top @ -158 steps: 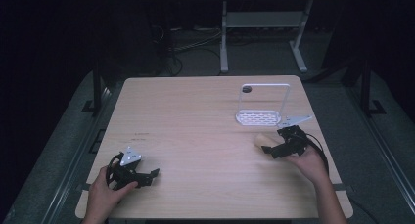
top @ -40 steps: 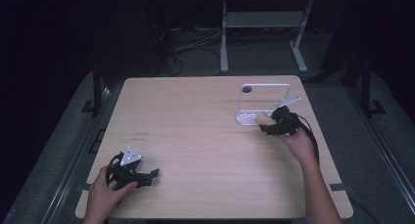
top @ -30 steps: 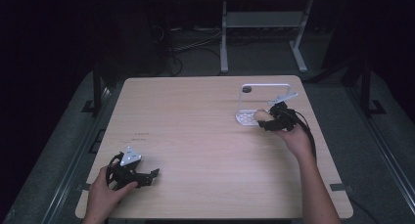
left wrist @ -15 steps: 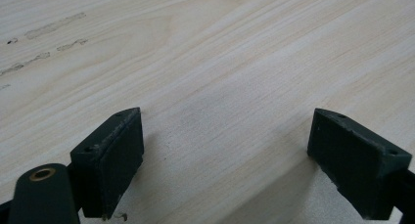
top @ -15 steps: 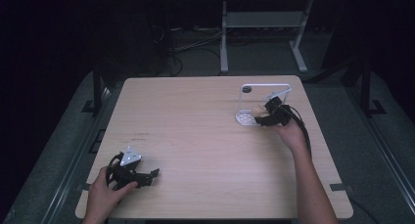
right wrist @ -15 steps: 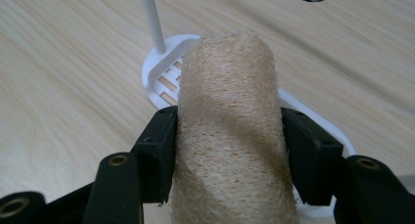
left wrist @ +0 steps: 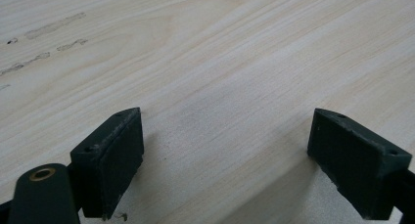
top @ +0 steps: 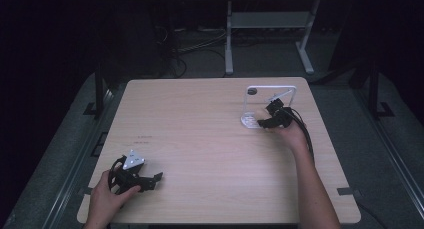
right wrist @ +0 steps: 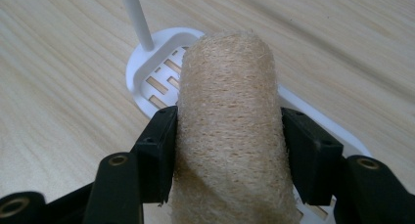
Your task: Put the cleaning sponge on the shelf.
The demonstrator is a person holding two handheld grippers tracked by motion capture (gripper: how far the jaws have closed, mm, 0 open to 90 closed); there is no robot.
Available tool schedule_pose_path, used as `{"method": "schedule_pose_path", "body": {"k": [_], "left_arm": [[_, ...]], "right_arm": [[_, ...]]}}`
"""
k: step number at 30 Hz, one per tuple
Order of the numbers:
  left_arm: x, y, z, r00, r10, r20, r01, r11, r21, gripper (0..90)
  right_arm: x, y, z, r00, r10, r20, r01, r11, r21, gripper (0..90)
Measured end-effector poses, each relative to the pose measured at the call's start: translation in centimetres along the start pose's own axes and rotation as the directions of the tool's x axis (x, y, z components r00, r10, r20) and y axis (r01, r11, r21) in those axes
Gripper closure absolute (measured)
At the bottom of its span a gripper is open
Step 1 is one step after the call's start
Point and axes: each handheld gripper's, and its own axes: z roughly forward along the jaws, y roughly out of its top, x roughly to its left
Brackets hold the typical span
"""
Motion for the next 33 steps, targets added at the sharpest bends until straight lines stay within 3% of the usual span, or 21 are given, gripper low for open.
{"method": "schedule_pose_path", "body": {"k": [6,15,24,33], "left_arm": [[0.0,0.0,0.0,1.0000,0.000,0.000,0.000,1.0000,0.000,12.9],[0.0,0.0,0.0,1.0000,0.000,-0.001,0.000,1.0000,-0.001,12.9],[0.0,0.0,0.0,1.0000,0.000,0.000,0.000,1.0000,-0.001,12.9],[0.0,0.0,0.0,1.0000,-0.001,-0.001,0.001,1.0000,-0.002,13.0]], "right_arm": [[0.2,0.1,0.8,0.9998,-0.013,0.014,0.012,0.9995,0.028,42.1],[0.3,0.1,1.0,0.9997,-0.016,0.017,0.016,0.9995,0.028,38.7],[0.5,0.0,-1.4,0.9996,-0.016,0.023,0.016,0.9997,-0.016,36.2],[1.0,-1.0,-4.8,0.9995,-0.021,0.022,0.023,0.9976,-0.066,44.1]]}}
